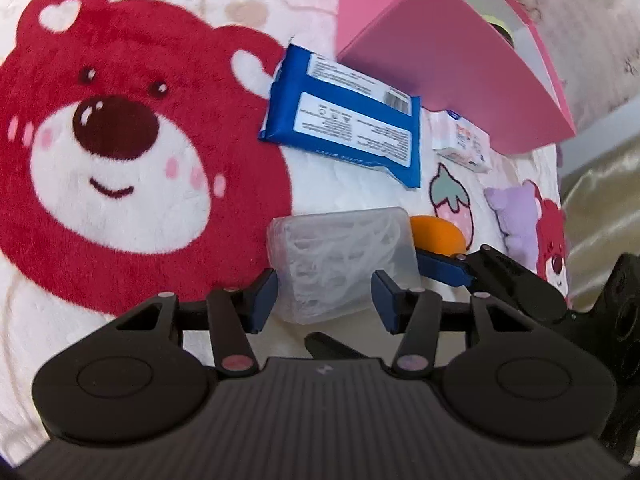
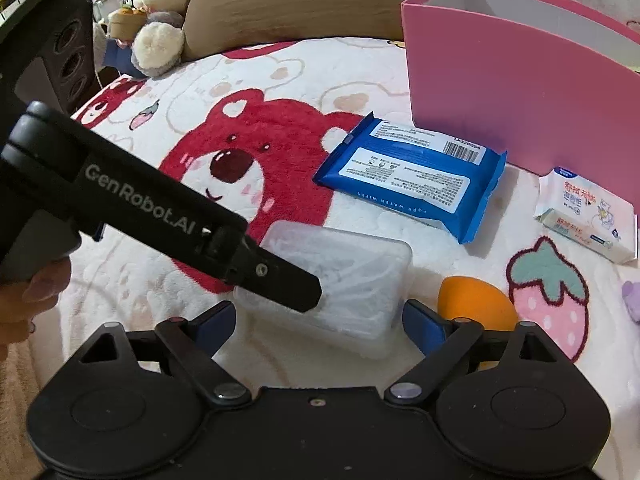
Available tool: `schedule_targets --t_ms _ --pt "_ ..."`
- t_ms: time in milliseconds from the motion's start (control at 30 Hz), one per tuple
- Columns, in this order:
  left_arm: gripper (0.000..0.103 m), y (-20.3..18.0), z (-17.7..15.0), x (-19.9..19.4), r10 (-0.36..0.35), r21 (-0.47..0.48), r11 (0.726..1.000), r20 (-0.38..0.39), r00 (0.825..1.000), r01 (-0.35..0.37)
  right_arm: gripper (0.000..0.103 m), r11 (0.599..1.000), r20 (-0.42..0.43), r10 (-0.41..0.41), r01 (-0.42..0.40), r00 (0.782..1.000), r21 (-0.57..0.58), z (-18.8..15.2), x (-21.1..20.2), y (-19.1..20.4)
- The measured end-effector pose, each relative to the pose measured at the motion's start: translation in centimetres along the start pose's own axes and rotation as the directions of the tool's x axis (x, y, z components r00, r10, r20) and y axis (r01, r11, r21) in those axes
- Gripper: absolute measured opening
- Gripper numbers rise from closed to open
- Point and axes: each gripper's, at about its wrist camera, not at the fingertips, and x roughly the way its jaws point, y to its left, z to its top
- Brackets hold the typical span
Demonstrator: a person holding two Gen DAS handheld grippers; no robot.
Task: Organize objects
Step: 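Close the left tool on the clear box of white floss picks, then lift the floss box with the left tool and carry it into the pink box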
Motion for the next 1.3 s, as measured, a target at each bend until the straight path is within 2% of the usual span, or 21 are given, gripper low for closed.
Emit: schedule_targets --t_ms 133,367,467,633,800,1300 --pt "0.052 -0.2 -0.1 0.3 0.013 -0.004 1.000 0.015 1.000 -0.013 0.099 1.000 -0.008 -0.022 0.022 1.000 -0.012 0.2 0.7 0.3" --pt "0.050 -0.8 -0.4 0.0 0.027 0.061 0.998 0.026 0.999 -0.029 0.096 0.987 -0.002 -0.126 0.125 0.992 -0.101 -0.2 1.3 1.8" --pt "0.046 -1.2 -0.5 -0.7 0.020 0.088 0.996 0.045 0.999 -0.024 0.096 0.988 0.023 -0.127 0.129 0.992 -0.081 -0.3 0.5 1.5" --pt "0.046 -2.9 -1.2 -1.7 0.032 0.164 0.985 0.091 0.995 -0.046 0.095 0.983 0.064 -0.153 0.158 0.986 -0.089 -0.3 -1.0 1.8" --pt "0.046 -4.0 -2.3 -2.8 0.033 0.201 0.978 0.133 0.991 -0.059 0.095 0.982 0.080 -0.155 0.162 0.985 -0.096 -0.2 -2.6 2.2" --pt "0.046 -8.7 -5.2 -7.7 -0.058 0.335 0.942 0.269 0.961 -0.037 0.096 0.979 0.208 -0.155 0.178 0.966 -0.098 0.3 -9.8 2.5"
